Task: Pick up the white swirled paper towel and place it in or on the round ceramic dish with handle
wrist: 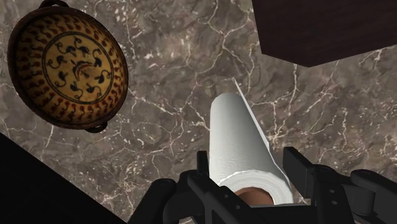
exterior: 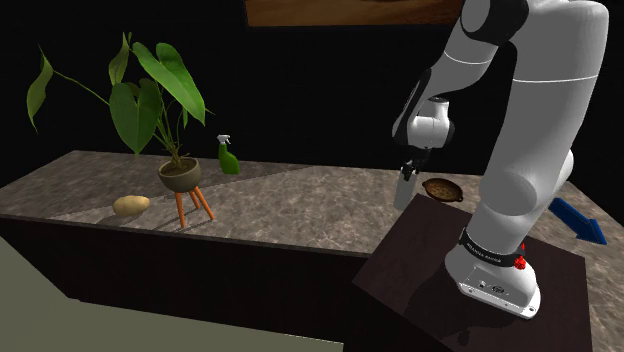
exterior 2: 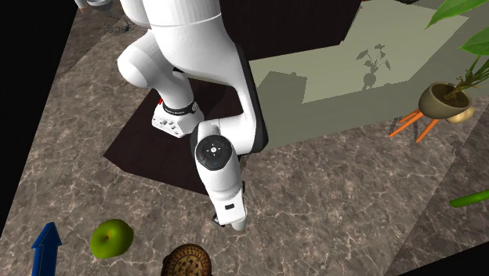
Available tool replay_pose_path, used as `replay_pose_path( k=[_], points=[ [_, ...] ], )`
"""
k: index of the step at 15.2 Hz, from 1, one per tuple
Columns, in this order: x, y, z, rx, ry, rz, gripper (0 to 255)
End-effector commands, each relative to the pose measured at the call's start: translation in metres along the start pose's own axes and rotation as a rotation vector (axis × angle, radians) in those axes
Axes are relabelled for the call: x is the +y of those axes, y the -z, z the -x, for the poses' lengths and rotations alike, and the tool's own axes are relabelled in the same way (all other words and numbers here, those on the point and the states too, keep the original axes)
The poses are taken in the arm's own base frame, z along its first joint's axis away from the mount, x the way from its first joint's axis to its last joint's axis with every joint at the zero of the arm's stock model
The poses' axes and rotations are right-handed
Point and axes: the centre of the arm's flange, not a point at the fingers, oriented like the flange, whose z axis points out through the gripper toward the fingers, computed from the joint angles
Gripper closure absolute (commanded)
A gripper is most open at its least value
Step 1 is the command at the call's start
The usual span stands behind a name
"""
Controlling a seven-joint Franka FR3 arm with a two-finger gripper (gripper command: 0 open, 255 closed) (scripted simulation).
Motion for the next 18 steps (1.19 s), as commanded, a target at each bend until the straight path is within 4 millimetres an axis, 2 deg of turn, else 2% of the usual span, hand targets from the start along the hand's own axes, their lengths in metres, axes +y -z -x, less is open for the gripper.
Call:
replay_pose_path(
  k=[1, 18],
  points=[
    [0.0, 0.0, 0.0, 0.0, -0.001, 0.001, 255],
    [0.007, 0.089, -0.009, 0.0, -0.001, 0.001, 255]
  ],
)
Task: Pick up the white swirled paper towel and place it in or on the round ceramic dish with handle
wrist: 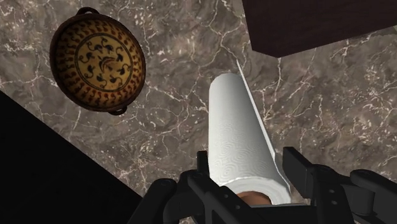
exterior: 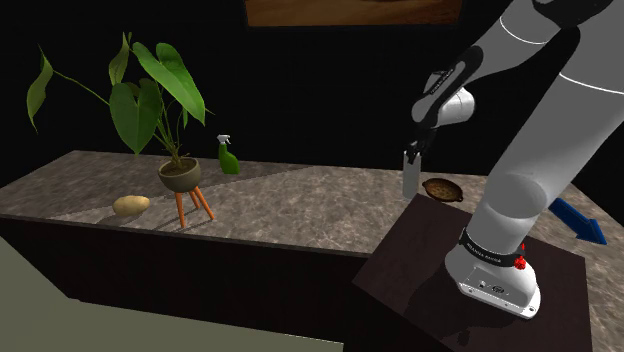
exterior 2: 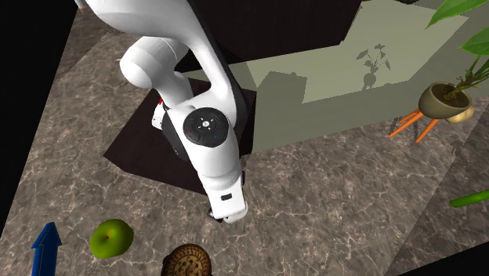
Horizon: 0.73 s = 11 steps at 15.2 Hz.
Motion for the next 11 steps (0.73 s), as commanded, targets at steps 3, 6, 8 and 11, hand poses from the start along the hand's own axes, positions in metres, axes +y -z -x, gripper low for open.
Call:
replay_pose_path(
  k=[3, 6, 8, 11],
  points=[
    [0.001, 0.022, -0.002, -0.001, 0.0, 0.001, 255],
    [0.002, 0.037, -0.004, -0.001, 0.0, 0.001, 255],
    [0.026, 0.046, 0.003, -0.001, 0.0, 0.001, 255],
    [0.062, 0.059, 0.014, -0.001, 0.0, 0.001, 255]
  ],
)
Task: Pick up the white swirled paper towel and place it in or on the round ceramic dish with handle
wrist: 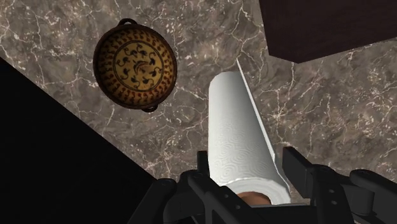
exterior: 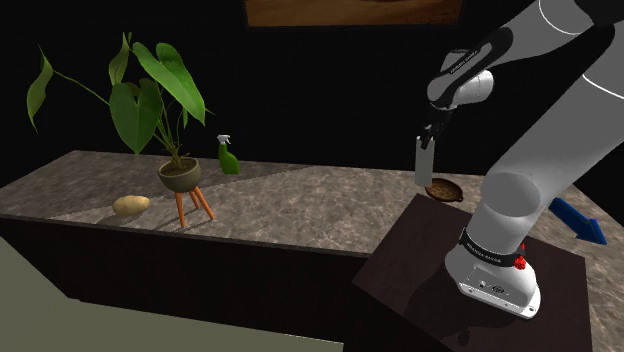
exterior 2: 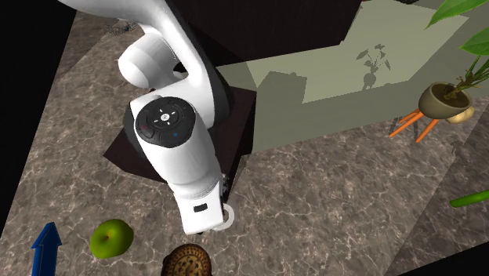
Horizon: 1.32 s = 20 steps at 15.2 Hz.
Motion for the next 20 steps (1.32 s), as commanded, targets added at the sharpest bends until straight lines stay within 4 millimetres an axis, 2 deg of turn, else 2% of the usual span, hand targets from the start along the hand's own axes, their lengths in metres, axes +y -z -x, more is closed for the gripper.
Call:
replay_pose_path(
  k=[1, 14, 20],
  points=[
    [0.025, 0.007, 0.009, -0.001, 0.002, 0.0, 255],
    [0.18, 0.061, 0.055, -0.001, 0.002, 0.0, 255],
    [0.177, 0.03, 0.058, -0.001, 0.002, 0.0, 255]
  ],
)
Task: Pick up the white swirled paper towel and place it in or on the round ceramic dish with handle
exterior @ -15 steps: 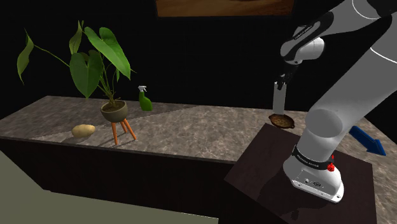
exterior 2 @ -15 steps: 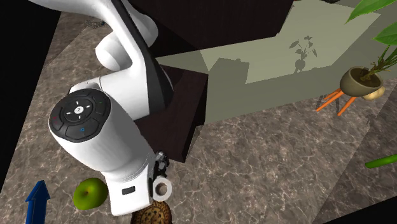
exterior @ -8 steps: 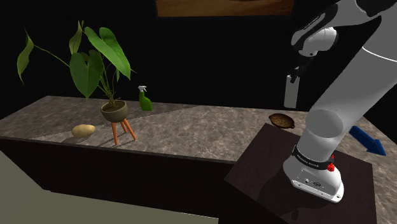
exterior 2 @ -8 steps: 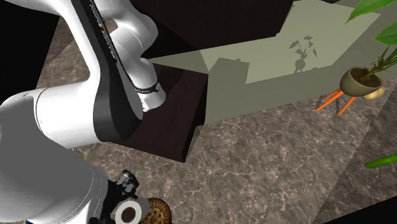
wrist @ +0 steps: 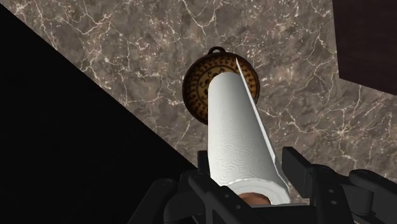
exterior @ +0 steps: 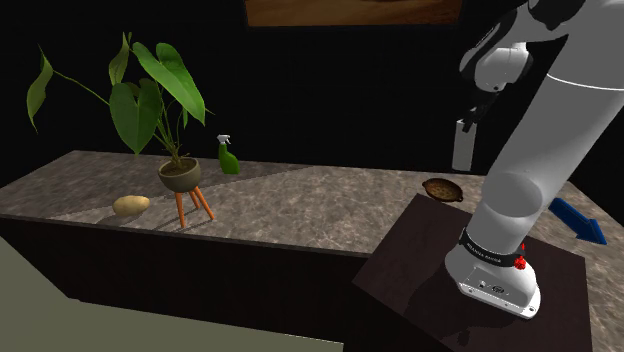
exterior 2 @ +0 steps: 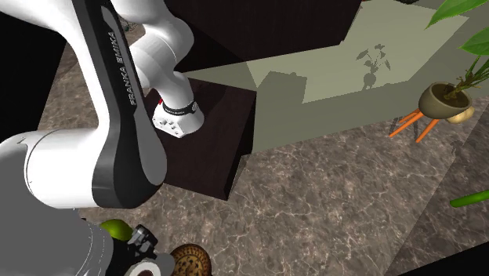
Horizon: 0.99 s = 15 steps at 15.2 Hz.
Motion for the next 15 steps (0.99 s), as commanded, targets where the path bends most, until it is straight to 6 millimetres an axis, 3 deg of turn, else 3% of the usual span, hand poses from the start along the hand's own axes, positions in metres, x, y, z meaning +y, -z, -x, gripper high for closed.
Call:
replay_pose_path(
  k=[1, 15],
  points=[
    [-0.001, -0.01, 0.001, 0.001, 0.0, 0.0, 255],
    [-0.007, -0.084, 0.009, 0.001, 0.0, 0.0, 255]
  ],
)
